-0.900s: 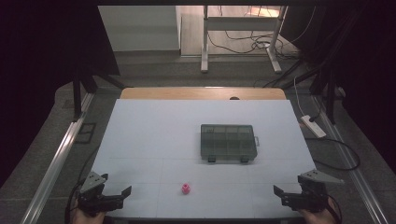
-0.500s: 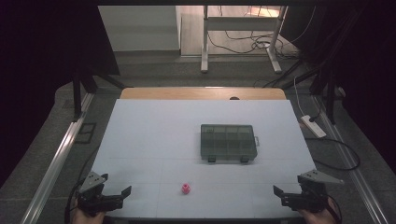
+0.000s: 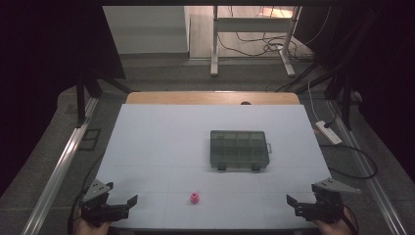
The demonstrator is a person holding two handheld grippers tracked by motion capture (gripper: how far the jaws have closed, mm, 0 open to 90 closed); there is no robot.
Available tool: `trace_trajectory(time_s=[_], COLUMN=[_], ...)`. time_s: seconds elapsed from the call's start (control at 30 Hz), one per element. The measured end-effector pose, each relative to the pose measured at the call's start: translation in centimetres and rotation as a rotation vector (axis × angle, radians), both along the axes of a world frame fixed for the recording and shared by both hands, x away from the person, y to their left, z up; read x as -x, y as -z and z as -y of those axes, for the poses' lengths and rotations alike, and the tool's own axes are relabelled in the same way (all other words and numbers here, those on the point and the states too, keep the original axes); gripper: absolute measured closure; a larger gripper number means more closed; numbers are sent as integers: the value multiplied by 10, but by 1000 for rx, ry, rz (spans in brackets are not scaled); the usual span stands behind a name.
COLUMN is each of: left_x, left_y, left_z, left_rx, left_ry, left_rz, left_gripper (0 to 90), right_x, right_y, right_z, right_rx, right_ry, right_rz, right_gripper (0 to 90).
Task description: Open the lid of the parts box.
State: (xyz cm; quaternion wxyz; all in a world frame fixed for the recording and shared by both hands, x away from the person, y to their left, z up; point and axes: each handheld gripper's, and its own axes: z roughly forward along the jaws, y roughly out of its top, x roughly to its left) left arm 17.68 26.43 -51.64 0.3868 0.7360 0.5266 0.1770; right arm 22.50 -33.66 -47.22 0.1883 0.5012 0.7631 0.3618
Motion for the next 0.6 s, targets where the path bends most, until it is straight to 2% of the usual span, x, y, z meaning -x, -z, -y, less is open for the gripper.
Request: trace_trajectory(time_s=[0.43, 0.6], left_x=[-1, -3], left_y=[-1, -1], left_z=[0, 1], left_rx=[5, 9], left_ry=[6, 10], left_rz=[-4, -1], left_gripper=[0, 0], right_x=[0, -1], right_y=[-1, -1], right_z=[-2, -4], right_rx=[20, 12], right_ry=[-14, -22], right_rz=[9, 15], right_gripper=[0, 0])
